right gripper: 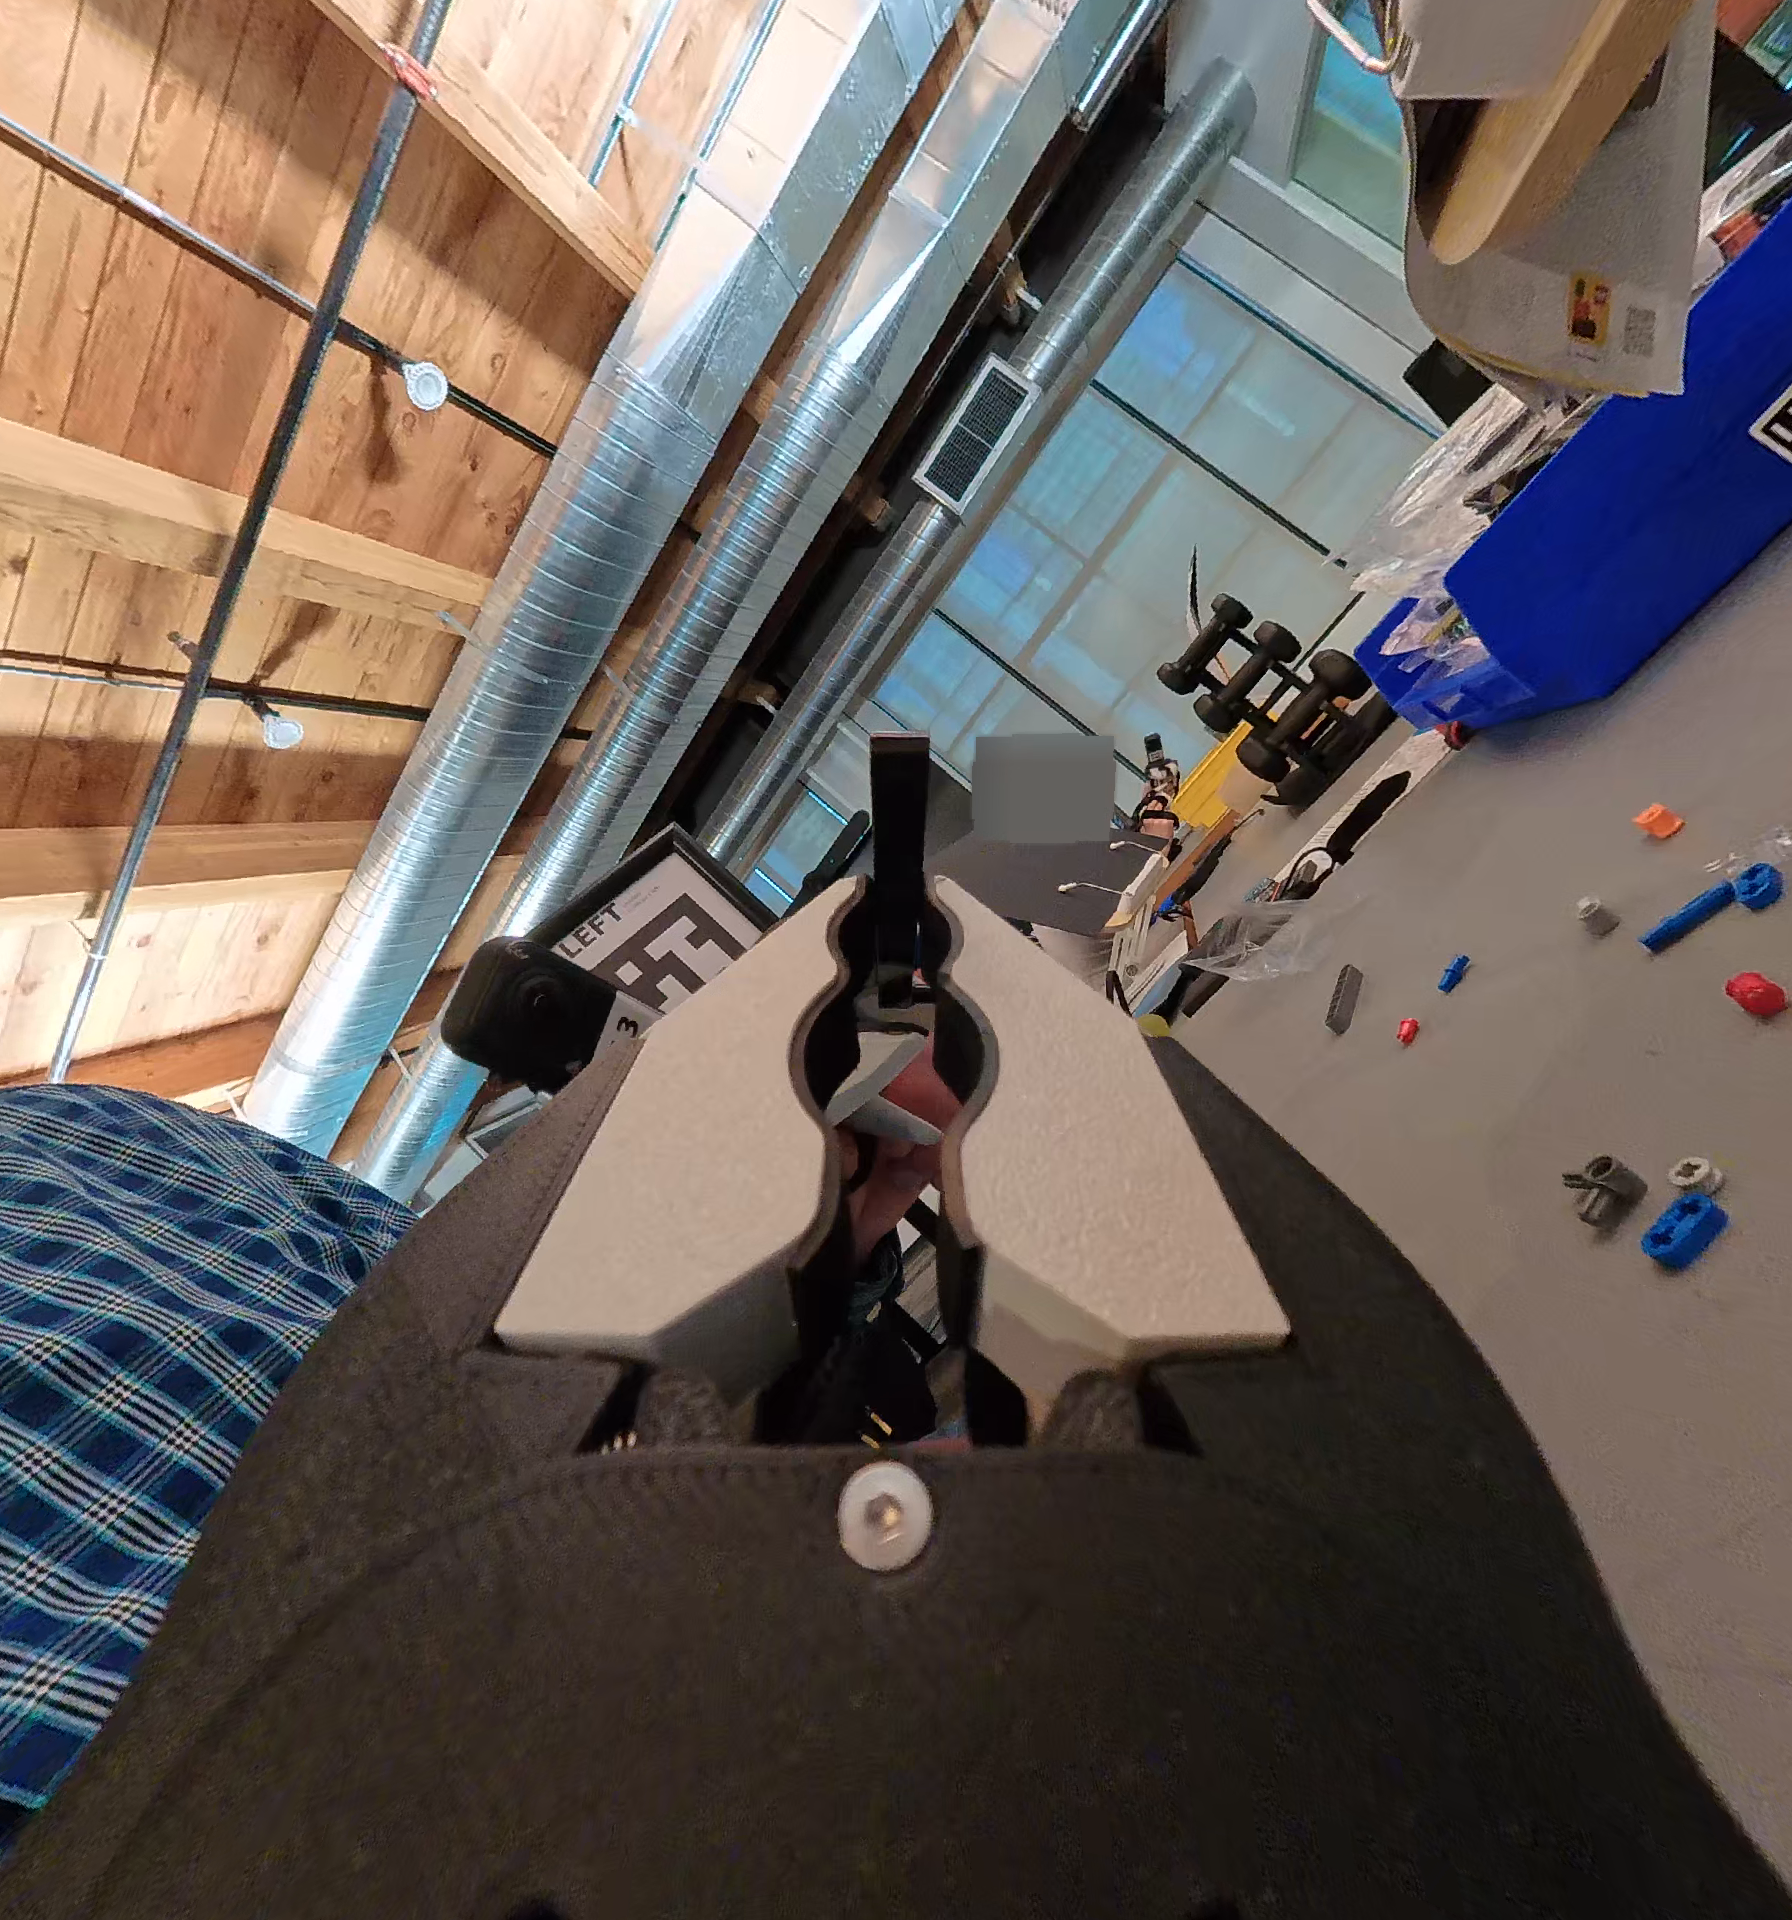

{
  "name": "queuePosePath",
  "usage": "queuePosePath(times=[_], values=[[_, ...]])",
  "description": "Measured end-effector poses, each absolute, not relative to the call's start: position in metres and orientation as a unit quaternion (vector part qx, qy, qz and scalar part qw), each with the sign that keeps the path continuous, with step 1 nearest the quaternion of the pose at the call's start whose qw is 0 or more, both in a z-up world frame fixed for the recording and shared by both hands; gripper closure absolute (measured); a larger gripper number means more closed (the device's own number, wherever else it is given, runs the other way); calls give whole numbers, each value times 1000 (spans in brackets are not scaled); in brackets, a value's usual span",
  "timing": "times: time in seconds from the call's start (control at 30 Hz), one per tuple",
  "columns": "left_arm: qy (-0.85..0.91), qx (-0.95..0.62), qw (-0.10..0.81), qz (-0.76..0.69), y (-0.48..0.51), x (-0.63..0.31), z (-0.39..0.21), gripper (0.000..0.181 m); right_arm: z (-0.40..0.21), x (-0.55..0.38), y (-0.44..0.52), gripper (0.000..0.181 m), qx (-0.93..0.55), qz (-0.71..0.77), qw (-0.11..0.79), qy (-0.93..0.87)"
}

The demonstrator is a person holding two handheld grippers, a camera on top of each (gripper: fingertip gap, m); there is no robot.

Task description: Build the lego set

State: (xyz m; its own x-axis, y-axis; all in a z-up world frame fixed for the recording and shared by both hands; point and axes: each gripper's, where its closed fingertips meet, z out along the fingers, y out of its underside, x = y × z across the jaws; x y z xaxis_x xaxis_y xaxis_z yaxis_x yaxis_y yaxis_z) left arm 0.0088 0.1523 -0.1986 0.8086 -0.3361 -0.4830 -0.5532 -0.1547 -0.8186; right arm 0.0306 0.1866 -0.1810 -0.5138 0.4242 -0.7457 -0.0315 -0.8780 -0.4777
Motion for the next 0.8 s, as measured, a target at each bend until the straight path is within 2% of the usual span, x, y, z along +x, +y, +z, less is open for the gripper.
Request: queuePosePath(times=[0.3,0.53,0.8], values=[[277,-763,582,57,151,11,-199,153,-178,33,185,176,-463,848,143,-214],[236,-780,580,0,152,10,-198,138,-166,41,185,176,-433,860,159,-219],[210,-771,597,-79,151,24,-185,136,-141,63,176,177,-345,880,214,-248]])
